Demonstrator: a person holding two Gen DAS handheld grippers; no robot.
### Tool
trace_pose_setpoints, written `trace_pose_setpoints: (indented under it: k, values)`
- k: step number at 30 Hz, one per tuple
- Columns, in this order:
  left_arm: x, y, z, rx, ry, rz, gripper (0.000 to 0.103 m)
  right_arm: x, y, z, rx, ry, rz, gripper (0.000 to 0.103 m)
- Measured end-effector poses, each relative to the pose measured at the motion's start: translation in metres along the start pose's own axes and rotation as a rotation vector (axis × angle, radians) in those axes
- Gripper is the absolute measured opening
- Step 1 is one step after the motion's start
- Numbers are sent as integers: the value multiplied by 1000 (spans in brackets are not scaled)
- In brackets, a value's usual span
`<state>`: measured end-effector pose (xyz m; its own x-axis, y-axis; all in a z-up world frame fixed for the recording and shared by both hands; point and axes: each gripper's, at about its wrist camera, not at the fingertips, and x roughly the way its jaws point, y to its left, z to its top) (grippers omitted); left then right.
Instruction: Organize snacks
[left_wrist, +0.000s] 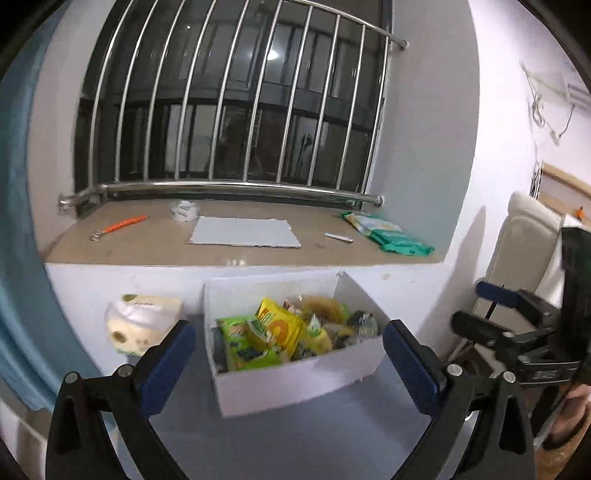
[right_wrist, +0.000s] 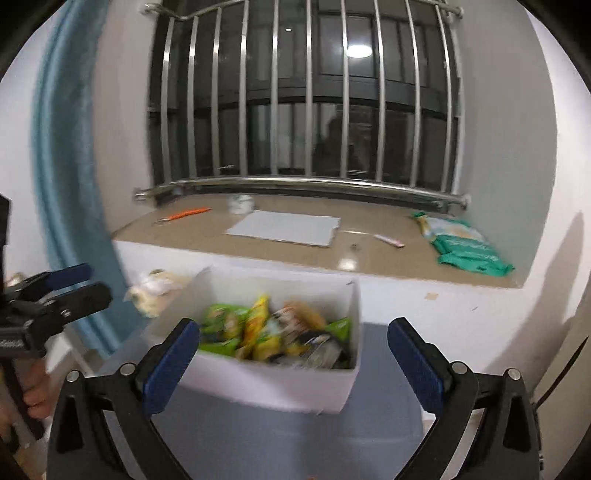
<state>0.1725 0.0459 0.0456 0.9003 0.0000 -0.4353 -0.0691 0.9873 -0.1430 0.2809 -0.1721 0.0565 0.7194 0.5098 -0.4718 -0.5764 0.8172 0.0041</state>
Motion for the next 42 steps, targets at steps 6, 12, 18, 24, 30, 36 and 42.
trace_pose_setpoints:
  k: [6,12,18,24,30,36,42]
  values:
    - [-56,-26,-33,39,19,36,103,-65,17,-30,24,-29,59,103]
    - [-103,-51,-63,54,20,29,103,-107,28,-63,58,-7,44,103]
    - [-124,-63,-87,19,29,33,103,-139,40,-90,68,2,40,103]
    - [-136,-64,-89,12,34,30,103,-149,48,-100,33,1,31,103]
    - [-135,-66,-90,16,45,25,103,-148,50,-103,43,10,41,103]
    - [-132,-64,-91,9,54,21,103,-147,48,-105,54,18,38,103]
    - [-131,-63,-92,6,58,22,103,-148,47,-105,63,20,38,103]
